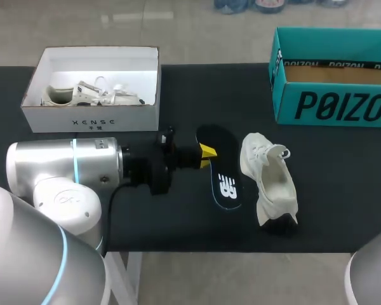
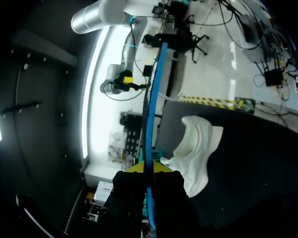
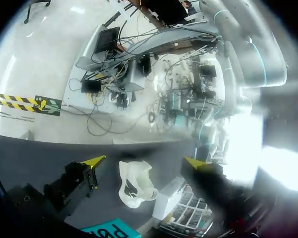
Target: Take the shoe out of the shoebox, open the shoe tongue, remove and reinsert the insole, then place the shoe into the shoebox
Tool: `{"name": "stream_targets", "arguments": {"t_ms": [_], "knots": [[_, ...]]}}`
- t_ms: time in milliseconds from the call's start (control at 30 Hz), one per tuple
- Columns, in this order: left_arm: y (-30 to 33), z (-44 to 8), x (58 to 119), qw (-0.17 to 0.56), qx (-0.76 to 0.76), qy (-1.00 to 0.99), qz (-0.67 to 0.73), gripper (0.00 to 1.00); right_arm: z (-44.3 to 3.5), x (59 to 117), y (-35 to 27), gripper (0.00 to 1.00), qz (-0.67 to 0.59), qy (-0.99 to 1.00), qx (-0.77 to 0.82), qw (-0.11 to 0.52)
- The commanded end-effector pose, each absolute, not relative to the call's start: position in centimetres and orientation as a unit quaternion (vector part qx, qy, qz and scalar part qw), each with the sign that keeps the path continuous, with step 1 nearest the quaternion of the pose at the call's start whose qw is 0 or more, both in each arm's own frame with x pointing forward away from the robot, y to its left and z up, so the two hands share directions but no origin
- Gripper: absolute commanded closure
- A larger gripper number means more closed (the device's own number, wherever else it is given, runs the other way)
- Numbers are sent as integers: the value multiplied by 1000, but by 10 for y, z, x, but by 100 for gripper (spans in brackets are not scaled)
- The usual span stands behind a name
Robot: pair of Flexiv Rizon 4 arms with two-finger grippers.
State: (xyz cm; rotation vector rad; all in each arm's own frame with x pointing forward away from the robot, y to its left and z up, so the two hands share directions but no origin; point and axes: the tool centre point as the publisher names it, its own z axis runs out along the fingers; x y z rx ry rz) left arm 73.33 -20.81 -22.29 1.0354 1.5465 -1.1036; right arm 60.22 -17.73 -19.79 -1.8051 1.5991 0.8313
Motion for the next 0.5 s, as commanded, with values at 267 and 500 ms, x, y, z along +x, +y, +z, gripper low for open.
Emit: {"name": "stream_targets", "arguments": {"t_ms": [267, 500], "knots": [[-209, -222, 733, 469, 423, 632, -449, 100, -195, 602, -191, 0, 151, 622, -638, 428], [-209, -222, 733, 469, 423, 632, -449, 100, -189, 613, -198, 0, 125, 622, -642, 432]]}}
